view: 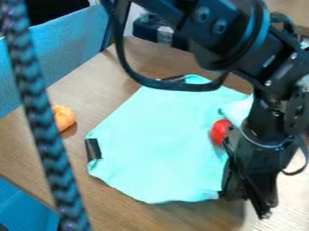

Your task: Unfold the blue cloth with a red thing on it from top left to bottom right

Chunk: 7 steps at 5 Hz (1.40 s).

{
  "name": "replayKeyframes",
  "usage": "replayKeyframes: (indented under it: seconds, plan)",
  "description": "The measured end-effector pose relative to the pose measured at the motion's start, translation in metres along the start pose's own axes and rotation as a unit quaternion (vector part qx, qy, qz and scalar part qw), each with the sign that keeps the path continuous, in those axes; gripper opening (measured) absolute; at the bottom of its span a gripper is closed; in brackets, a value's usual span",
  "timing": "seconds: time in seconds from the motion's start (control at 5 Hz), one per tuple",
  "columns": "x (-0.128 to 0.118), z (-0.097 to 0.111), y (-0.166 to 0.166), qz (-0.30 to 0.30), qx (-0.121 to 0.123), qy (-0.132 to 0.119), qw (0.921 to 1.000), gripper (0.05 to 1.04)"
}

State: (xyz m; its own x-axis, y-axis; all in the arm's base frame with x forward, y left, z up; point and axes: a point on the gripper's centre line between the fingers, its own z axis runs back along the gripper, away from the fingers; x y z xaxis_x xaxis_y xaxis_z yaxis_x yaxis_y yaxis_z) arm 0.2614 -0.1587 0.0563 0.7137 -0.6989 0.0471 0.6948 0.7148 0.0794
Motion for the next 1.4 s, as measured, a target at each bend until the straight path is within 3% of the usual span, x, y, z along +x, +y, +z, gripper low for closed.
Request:
replayKeyframes:
  seconds: [0.2, 0.6, 0.8, 1.0, 1.2, 1.4]
  plan:
    - [0.007, 0.000, -0.008, 0.021, -0.020, 0.014, 0.9995, 0.059]
    - [0.009, -0.013, -0.028, 0.006, -0.025, 0.042, 0.9988, 0.073]
    - [0.008, -0.025, -0.028, -0.003, -0.020, 0.052, 0.9984, 0.237]
    - [0.003, -0.030, -0.030, -0.014, -0.025, 0.054, 0.9981, 0.507]
    - [0.003, -0.032, -0.037, -0.028, -0.055, 0.047, 0.9970, 0.815]
    - [0.001, -0.030, -0.035, -0.040, -0.116, 0.039, 0.9917, 0.997]
